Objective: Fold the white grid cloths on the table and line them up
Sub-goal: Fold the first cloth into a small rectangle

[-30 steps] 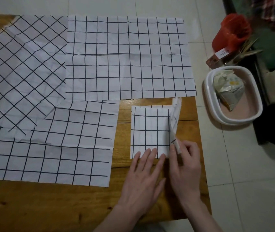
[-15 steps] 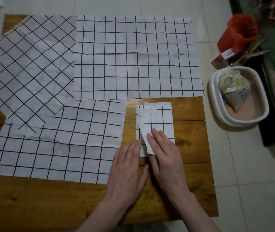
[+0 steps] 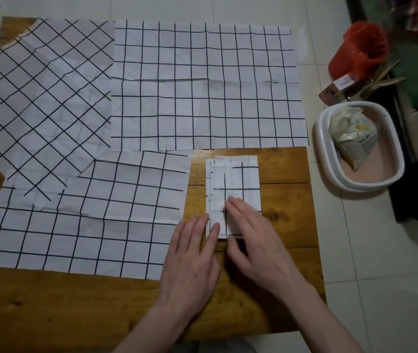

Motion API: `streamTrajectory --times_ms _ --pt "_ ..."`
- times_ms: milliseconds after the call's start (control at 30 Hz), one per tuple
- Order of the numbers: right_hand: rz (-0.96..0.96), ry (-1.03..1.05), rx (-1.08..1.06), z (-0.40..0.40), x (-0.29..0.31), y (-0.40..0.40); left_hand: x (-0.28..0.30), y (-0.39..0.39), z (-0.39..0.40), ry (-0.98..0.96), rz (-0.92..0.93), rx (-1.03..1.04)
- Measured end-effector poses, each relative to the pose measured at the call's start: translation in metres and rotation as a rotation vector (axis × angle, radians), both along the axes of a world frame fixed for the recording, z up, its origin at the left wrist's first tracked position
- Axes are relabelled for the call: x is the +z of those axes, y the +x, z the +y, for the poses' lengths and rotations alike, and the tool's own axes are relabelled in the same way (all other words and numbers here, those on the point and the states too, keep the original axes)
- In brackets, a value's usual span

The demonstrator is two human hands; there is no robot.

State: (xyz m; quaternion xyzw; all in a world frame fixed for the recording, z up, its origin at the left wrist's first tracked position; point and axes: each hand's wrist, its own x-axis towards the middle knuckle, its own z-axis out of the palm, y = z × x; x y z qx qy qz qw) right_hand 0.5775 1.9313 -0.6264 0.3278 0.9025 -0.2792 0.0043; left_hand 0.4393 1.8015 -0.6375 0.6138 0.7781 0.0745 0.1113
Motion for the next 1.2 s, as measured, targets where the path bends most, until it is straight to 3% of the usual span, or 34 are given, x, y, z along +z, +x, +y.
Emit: streamTrajectory --times_ms 267,533,667,767,933,1200 --pt "-0.12 0.272 0.137 0.043 -0.001 0.023 -0.002 -0.011 0.004 -0.059 0.067 -0.041" --pt "-0.228 0.263 -0.116 0.003 0.002 0.03 0.0 -0.023 0.032 -0.045 0.066 -0.008" --pt "-0.26 0.222 -0.25 -0.016 0.007 0.012 -0.003 -0.013 0.03 0.036 0.011 -0.148" --pt "-0.256 0.225 -0.288 -0.02 0.005 0.003 -0.012 -0.003 0.018 -0.006 0.018 -0.238" --pt "-0.206 0.306 -0.232 -0.024 0.005 0.003 -0.017 -0.002 0.013 -0.06 0.03 -0.214" --pt "-0.224 0.194 -0.035 -0.036 -0.014 0.017 -0.012 0.014 0.012 -0.068 0.032 -0.129"
